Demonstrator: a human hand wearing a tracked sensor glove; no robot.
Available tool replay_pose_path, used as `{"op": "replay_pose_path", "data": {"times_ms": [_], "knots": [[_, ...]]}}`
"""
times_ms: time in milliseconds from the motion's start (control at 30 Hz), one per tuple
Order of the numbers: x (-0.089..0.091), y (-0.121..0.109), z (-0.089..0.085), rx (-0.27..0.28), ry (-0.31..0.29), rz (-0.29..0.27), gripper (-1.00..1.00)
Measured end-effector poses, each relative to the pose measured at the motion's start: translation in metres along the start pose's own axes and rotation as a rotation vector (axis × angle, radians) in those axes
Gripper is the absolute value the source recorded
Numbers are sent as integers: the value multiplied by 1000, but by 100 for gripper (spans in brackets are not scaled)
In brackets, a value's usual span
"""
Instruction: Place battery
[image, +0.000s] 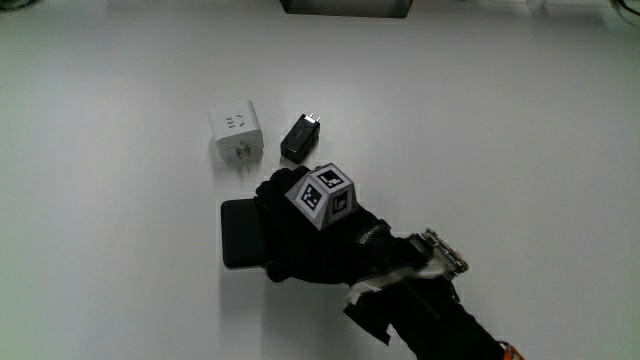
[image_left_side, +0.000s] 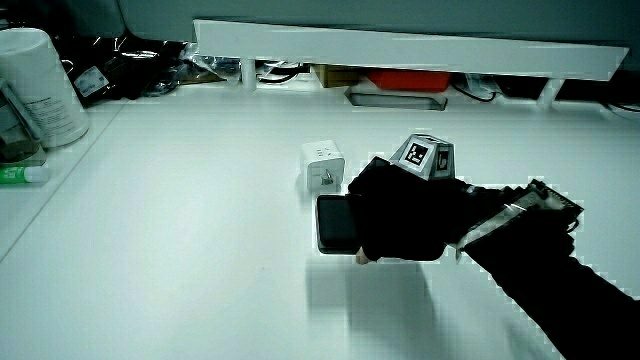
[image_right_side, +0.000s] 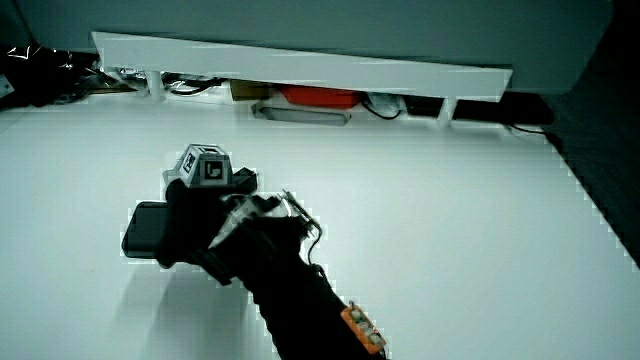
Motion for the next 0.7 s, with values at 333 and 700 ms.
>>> {"op": "replay_pose_path", "data": {"times_ms": [333, 700], "knots": [[17, 27, -23, -41, 21, -72, 0], [27, 40, -38, -65, 21, -125, 0]]}}
